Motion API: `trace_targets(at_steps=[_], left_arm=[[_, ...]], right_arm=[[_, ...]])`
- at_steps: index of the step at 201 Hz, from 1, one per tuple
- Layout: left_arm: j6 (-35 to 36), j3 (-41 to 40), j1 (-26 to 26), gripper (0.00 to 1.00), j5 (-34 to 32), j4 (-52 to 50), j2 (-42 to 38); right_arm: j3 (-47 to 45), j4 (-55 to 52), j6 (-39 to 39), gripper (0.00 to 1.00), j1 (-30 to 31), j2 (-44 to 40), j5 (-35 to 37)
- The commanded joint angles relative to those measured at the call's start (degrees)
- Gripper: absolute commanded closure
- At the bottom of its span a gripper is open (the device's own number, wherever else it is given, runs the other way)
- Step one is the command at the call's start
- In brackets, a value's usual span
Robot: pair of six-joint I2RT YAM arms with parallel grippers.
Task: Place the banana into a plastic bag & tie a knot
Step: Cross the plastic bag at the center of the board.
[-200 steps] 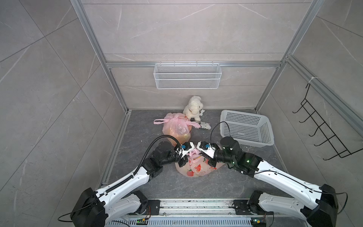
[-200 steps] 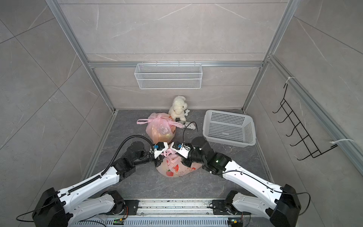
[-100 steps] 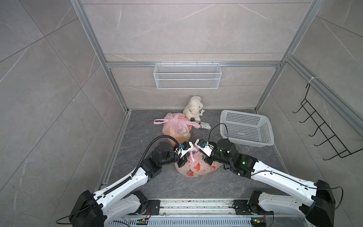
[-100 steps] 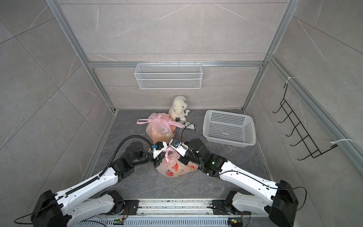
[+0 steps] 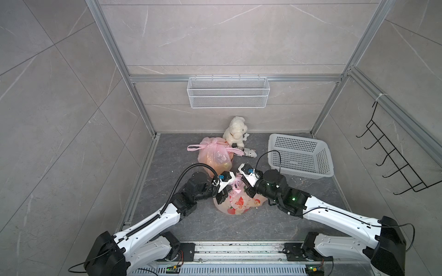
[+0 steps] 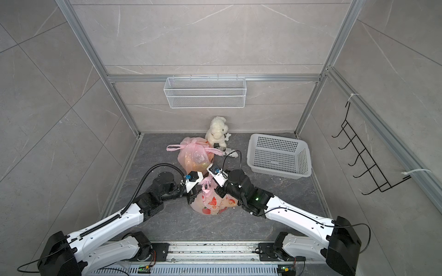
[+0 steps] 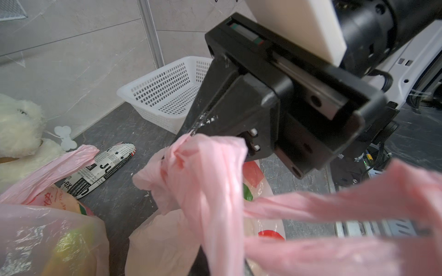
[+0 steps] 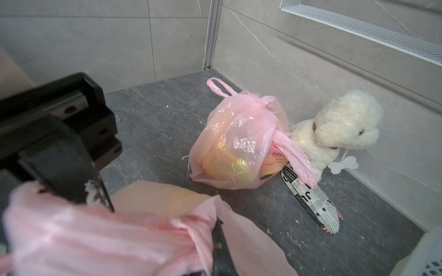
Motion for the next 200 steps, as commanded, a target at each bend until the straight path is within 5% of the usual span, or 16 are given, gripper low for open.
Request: trace_targets(at_steps=[1, 66, 97, 127, 200], left_arm=[[-3.8, 3.0, 0.1, 0.9, 3.9, 4.1, 2.0], [-16.2, 4.1, -0.4, 0.75, 4.1, 13.7, 10.1], [-21.1, 3.5, -1.1, 0.53, 3.0, 15.0, 10.6], [-23.0, -0.2, -1.1, 0.44, 0.8, 14.5, 5.2], [-20.0, 0.4, -0.4, 0.24, -12.8, -4.8, -13.0]], right_arm=[[-1.5, 6.2, 4.9, 1.0, 0.1, 0.7, -1.8], [-6.7, 15.9, 14.0, 1.0, -5.4, -0.8, -9.6], [-8.8, 19.9, 16.3, 1.0, -8.2, -1.0, -12.3], [-10.8, 24.3, 17.2, 1.0, -8.9, -0.6, -13.6], [-11.6, 26.9, 15.9, 1.0, -9.0, -0.3, -14.5]])
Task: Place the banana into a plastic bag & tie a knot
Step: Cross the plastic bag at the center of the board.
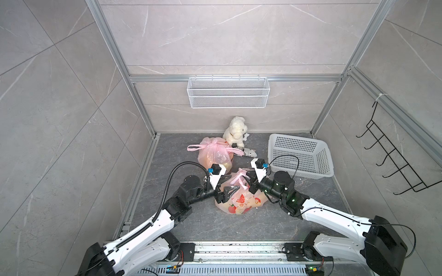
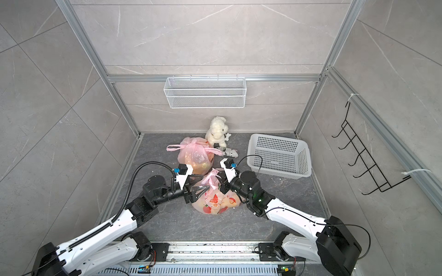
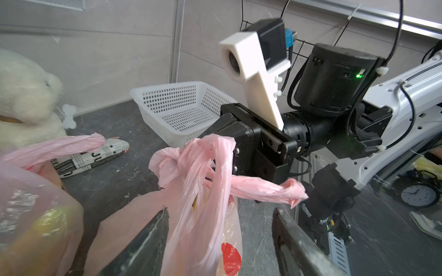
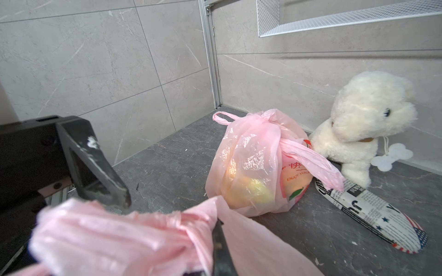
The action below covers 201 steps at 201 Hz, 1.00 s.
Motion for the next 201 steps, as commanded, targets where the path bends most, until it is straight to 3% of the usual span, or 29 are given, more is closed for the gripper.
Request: trace_targets(at_steps=[1, 37, 60, 102, 154, 201], left_arm=[[0.8, 2.3, 0.4, 0.24, -6.1, -7.1, -3.2], [-2.5, 5.0, 3.7, 0.28, -12.7, -9.5, -2.0], [-5.3, 8.2, 6.5, 0.29, -10.2, -10.3, 4.0], [-6.1, 8.5, 6.6, 0.32, -2.8, -5.0, 11.6], [-8.4, 6.0, 2.4, 0.37, -0.9, 6.9, 16.8], [-10.4, 4.4, -2.7, 0.38, -4.8, 14.5, 21.2]], right_arm=[[-0.4, 2.5, 0.1, 1.0, -0.3, -0.6, -1.1], [-0.3, 2.0, -0.4, 1.0, -0.3, -0.9, -1.6], [-0.4, 2.0, -0.3, 1.0, -0.2, -1.1, -1.7], [-0.1, 2.1, 0.0, 1.0, -0.3, -0.6, -2.4], [-0.3, 4.8, 1.4, 1.0, -0.9, 0.7, -6.2], [-1.2, 8.1, 4.3, 1.0, -2.6, 1.7, -7.8]])
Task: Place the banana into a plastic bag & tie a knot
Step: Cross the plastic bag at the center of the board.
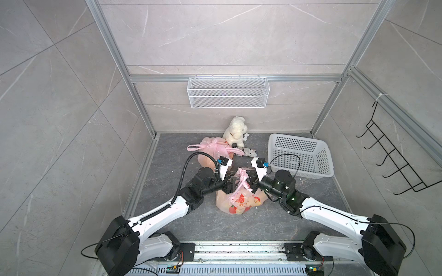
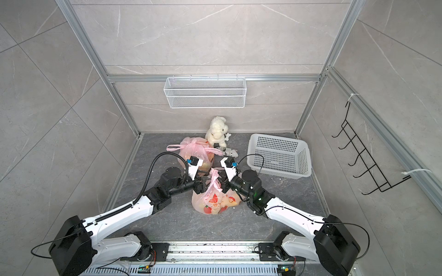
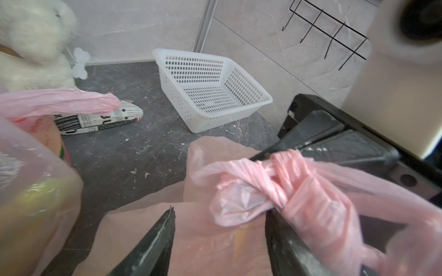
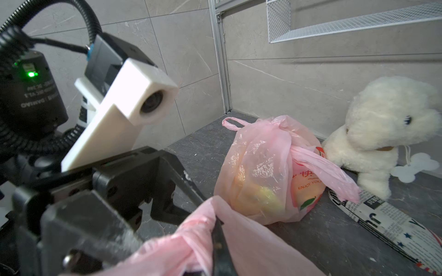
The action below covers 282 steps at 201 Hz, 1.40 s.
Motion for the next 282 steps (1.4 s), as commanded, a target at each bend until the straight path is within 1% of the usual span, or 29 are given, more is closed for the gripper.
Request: trace_targets(at_steps=[1, 20, 46, 54, 69, 80, 117, 152, 210, 222, 241, 263, 275, 282], left_arm=[[-2.1, -0.4, -1.9, 0.38, -1.6, 8.1, 1.7], [-2.8, -1.5, -2.1, 0.38, -3.6, 9.3, 1.4], [-1.9, -3.9, -2.1, 0.39, -6.1, 10.2, -1.8], [-1.4, -4.2, -2.1, 0.4, -7.0, 9.4, -2.6], [-0.3, -4.2, -1.9, 0.47, -8.2, 7.5, -3.9], [0.1, -4.0, -1.7, 0.49, -8.7, 6.1, -4.7], [2.1, -4.3, -1.3, 0.5, -9.2, 4.4, -7.6], [5.8, -2.2, -1.3, 0.5, -8.5, 0.9, -7.1], [7.2, 0.6, -1.3, 0.52, -8.6, 0.9, -4.9], [7.5, 1.0, -1.3, 0.58, -8.6, 0.8, -4.9], [8.2, 1.5, -1.3, 0.64, -8.2, 0.1, -4.9], [9.0, 2.5, -1.3, 0.79, -7.6, -1.5, -4.6], [9.1, 2.6, -1.3, 0.89, -7.8, -1.8, -4.5], [9.1, 2.6, -1.3, 0.93, -8.0, -1.8, -4.6]], right_arm=[[-0.7, 4.9, 2.8, 1.0, -0.7, 0.5, -3.0], [-0.7, 5.1, 3.4, 1.0, -1.5, 0.9, -4.3], [-0.8, 5.0, 3.6, 1.0, -1.7, 1.4, -5.7], [-0.8, 5.0, 3.6, 1.0, -1.8, 1.5, -6.2], [-0.6, 5.2, 3.4, 1.0, -1.8, 1.9, -7.5], [-0.7, 5.5, 3.3, 1.0, -1.8, 2.1, -8.2], [-0.4, 5.0, 3.2, 1.0, -1.8, 2.7, -9.1], [0.3, 4.0, 3.0, 1.0, -1.8, 3.2, -10.3], [1.0, 2.2, 2.2, 1.0, -1.7, 3.7, -12.9], [0.9, 1.5, 1.8, 1.0, -1.7, 3.5, -13.2], [0.9, 0.4, 1.2, 1.0, -1.7, 3.2, -13.6], [0.8, 0.3, 1.1, 1.0, -1.7, 3.1, -14.1], [0.9, 0.2, 1.1, 1.0, -1.7, 3.2, -14.3], [0.9, 0.1, 0.9, 1.0, -1.7, 3.1, -14.4]])
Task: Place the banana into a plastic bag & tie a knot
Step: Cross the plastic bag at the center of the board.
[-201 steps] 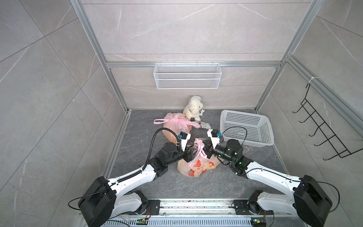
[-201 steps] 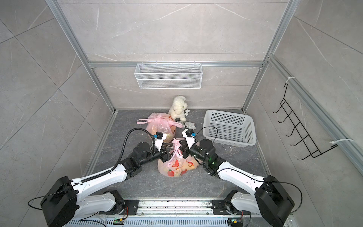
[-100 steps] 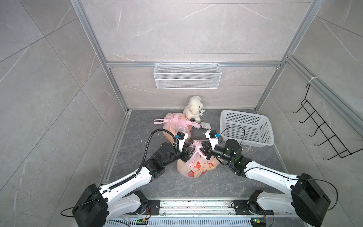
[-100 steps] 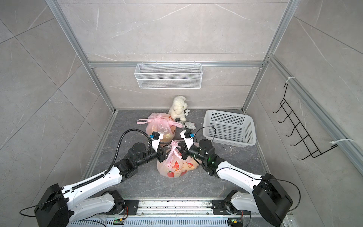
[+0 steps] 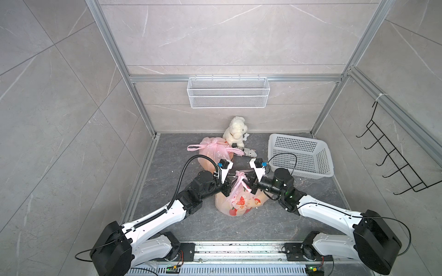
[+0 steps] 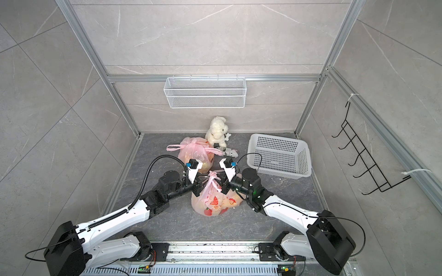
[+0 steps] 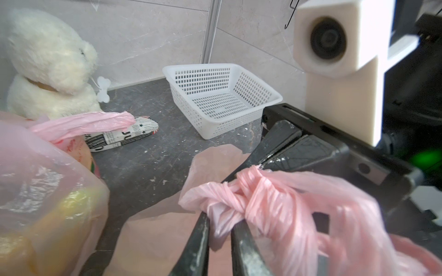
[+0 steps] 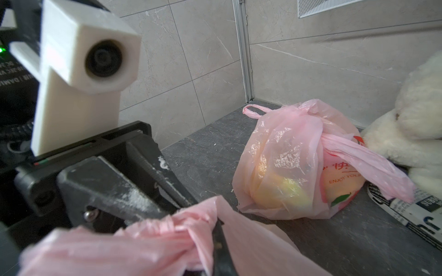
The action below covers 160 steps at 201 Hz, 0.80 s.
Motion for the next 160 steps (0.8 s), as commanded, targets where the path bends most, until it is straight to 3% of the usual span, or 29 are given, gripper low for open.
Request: trace_targets(at_steps=[1, 17, 39, 60, 93, 128, 143, 160], left_arm=[[1.3, 3.1, 0.1, 0.93, -0.5, 1.7, 0.3], [1.3, 3.0, 0.2, 1.0, -1.1, 1.6, 0.1], [1.4, 3.1, 0.2, 1.0, -2.0, 1.1, 0.0], [1.1, 2.8, 0.2, 1.0, -3.9, 1.0, -0.3], [1.1, 2.6, 0.2, 1.0, -8.0, -0.3, -1.2], [0.7, 3.1, 0.2, 1.0, -11.5, -1.5, -2.1], [0.5, 3.8, 0.2, 1.0, -11.9, -1.9, -1.9], [0.3, 4.7, 0.2, 1.0, -11.4, -2.1, -1.2]], right_arm=[[1.0, -1.5, -0.9, 1.0, 0.9, 0.0, -4.0], [1.0, -1.7, -1.2, 1.0, 0.9, 0.0, -4.1], [0.9, -2.3, -1.5, 0.97, 0.9, -0.3, -4.2], [0.4, -3.5, -1.6, 0.81, 0.9, -1.8, -2.1], [-3.3, -6.8, -2.0, 0.46, 0.9, -10.3, 8.9], [-2.4, -17.6, -4.5, 0.34, 1.1, -19.0, 11.4], [-1.7, -21.3, -5.6, 0.18, 2.0, -22.0, 11.5], [-0.4, -24.6, -7.4, 0.15, 4.7, -23.9, 13.4]])
